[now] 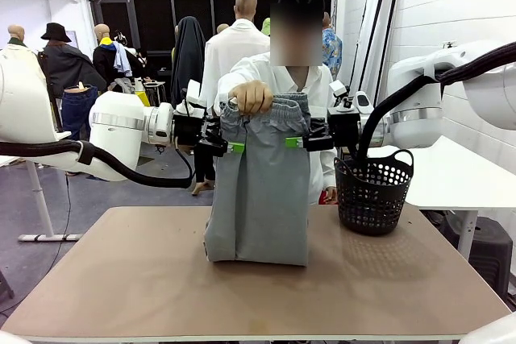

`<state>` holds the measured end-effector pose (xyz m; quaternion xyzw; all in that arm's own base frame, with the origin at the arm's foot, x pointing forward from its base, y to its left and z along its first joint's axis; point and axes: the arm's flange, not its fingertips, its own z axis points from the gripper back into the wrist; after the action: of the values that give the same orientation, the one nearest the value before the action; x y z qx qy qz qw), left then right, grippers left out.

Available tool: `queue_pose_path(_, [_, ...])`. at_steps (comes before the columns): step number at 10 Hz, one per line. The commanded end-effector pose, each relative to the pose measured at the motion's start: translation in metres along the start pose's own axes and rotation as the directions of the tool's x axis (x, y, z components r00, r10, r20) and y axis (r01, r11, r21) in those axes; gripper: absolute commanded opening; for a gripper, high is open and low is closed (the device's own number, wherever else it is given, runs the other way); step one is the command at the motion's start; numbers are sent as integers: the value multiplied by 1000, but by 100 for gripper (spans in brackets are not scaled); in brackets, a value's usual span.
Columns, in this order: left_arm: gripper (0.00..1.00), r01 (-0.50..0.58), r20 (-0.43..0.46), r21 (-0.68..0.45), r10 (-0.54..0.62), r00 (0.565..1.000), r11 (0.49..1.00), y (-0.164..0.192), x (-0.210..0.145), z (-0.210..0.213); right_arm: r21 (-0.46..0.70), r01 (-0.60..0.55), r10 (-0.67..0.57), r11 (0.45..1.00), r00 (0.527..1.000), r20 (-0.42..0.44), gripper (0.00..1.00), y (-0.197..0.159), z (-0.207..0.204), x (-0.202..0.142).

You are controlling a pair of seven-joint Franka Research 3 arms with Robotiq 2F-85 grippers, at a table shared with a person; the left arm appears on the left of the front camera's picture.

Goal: Fold the training pants.
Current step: Release the ends of the Training pants and then grab the overlapped ends.

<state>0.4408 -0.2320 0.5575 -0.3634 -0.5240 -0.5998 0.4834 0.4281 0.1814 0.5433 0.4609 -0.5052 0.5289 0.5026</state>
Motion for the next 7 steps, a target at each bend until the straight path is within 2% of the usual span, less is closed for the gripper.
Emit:
queue_pose_path(1, [100, -22, -8, 12, 22, 1000, 1000, -2, 3, 1, 2, 24, -24, 1000, 1000, 9, 100, -3, 2, 4])
queue_pose_path(7, [100, -26, 0, 68, 26, 1000, 997, -5, 4, 19, -88, -5, 3, 996, 1000, -24, 100, 1, 13, 1])
